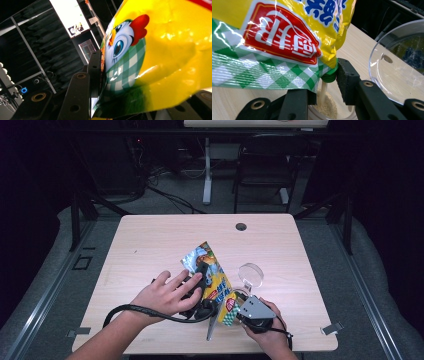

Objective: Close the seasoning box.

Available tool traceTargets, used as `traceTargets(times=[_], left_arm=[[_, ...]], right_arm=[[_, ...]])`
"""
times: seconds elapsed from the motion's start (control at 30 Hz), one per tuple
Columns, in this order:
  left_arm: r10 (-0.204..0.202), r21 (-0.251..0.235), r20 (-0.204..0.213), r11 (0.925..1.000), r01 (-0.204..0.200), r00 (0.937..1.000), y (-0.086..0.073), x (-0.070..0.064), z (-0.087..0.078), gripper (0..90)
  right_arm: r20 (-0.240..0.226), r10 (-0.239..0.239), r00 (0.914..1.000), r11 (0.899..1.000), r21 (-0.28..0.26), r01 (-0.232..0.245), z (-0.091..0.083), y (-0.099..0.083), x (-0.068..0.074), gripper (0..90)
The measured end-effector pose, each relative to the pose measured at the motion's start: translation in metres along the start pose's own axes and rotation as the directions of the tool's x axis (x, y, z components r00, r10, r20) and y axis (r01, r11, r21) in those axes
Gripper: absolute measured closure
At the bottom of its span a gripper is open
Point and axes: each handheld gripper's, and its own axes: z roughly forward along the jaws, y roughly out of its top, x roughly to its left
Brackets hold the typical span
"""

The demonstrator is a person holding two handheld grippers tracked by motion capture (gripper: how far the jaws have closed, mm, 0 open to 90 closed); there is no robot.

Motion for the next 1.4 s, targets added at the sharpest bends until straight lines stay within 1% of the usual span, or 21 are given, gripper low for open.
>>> traceTargets(times=[0.63, 0.73, 0.77, 0.9, 1.4], left_arm=[[0.001, 0.0, -0.001, 1.0, -0.001, 1.0, 0.0001, 0.0006, -0.0003, 68.7], [0.004, 0.001, -0.002, 1.0, -0.004, 1.0, 0.0002, 0.0009, -0.0004, 68.7], [0.012, 0.003, 0.001, 0.9999, -0.012, 0.9999, 0.0005, 0.0017, -0.0005, 68.7], [0.016, 0.004, -0.003, 0.9999, -0.016, 0.9999, 0.0011, 0.0024, -0.0007, 68.7], [0.013, 0.003, -0.01, 0.9999, -0.013, 0.9999, 0.0021, 0.0023, -0.0016, 68.7]], right_arm=[[0.0, 0.004, 1.0, 1.0, -0.004, -0.004, 0.0, 0.0002, 0.0, 70.9], [-0.001, 0.004, 1.0, 1.0, -0.003, -0.004, -0.0001, 0.0002, -0.0001, 70.9], [0.0, 0.006, 1.0, 1.0, -0.003, -0.006, -0.0002, 0.0002, -0.0001, 70.9], [0.003, 0.003, 1.0, 1.0, -0.002, -0.003, -0.0004, 0.0001, -0.0004, 70.9], [0.008, 0.001, 1.0, 1.0, -0.002, -0.001, -0.0003, -0.0001, -0.0006, 70.9]])
